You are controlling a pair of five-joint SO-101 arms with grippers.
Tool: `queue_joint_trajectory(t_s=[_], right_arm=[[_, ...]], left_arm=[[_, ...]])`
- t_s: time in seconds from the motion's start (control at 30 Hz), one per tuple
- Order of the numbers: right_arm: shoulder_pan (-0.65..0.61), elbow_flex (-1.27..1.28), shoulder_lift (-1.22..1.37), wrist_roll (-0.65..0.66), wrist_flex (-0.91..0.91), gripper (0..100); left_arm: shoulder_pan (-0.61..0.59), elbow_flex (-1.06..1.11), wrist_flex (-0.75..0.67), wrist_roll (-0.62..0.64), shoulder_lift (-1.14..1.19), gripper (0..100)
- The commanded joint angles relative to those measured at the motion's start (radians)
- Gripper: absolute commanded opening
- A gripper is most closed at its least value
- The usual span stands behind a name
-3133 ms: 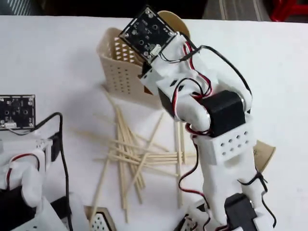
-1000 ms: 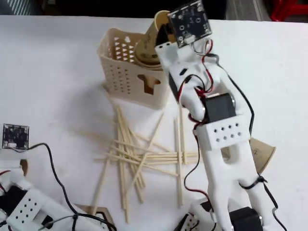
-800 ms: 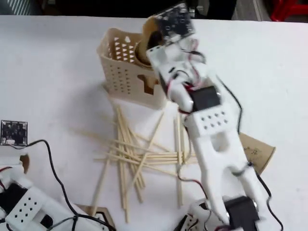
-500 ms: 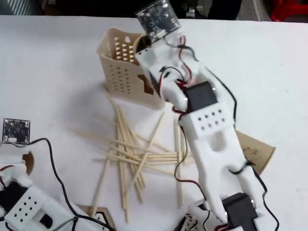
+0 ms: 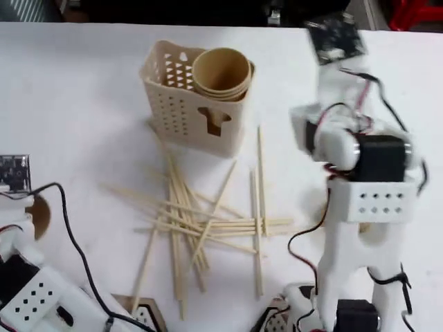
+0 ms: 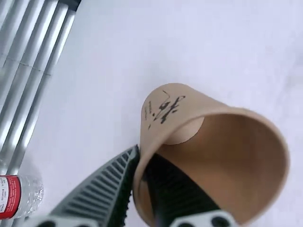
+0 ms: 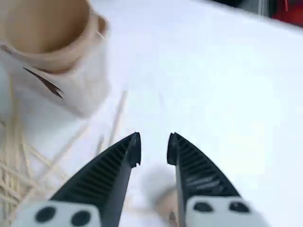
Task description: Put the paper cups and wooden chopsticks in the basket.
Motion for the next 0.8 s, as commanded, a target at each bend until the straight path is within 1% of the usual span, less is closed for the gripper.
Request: queue_joint_trajectory(t_s=[0.0,0.13,0.3,0.4,0.53,0.67,0.77], right_arm=[[0.139,-0.011,-0.028,-0.009,0.084,12.0],[0.312,0.095,-0.027,-0.009,0.082,13.8],[0.429,0.226,-0.028,-0.009,0.082,18.0],[0.475,0.296,-0.028,-0.009,0.082,19.4],[0.487,0.385,-0.028,-0.014,0.058,19.2],[0.515,0.494,-0.028,-0.103,-0.048,19.2],[0.533,0.554,-0.028,-0.112,-0.071,19.2]], left_arm=[[0.079,-0.147,0.121,0.048,-0.013,2],[0.174,-0.261,0.244,0.104,-0.013,2],[0.288,-0.414,0.359,0.193,-0.008,2],[0.351,-0.512,0.417,0.238,-0.008,2],[0.430,-0.637,0.479,0.288,-0.008,2],[0.483,-0.726,0.517,0.331,-0.008,2],[0.506,-0.736,0.529,0.331,-0.008,2]])
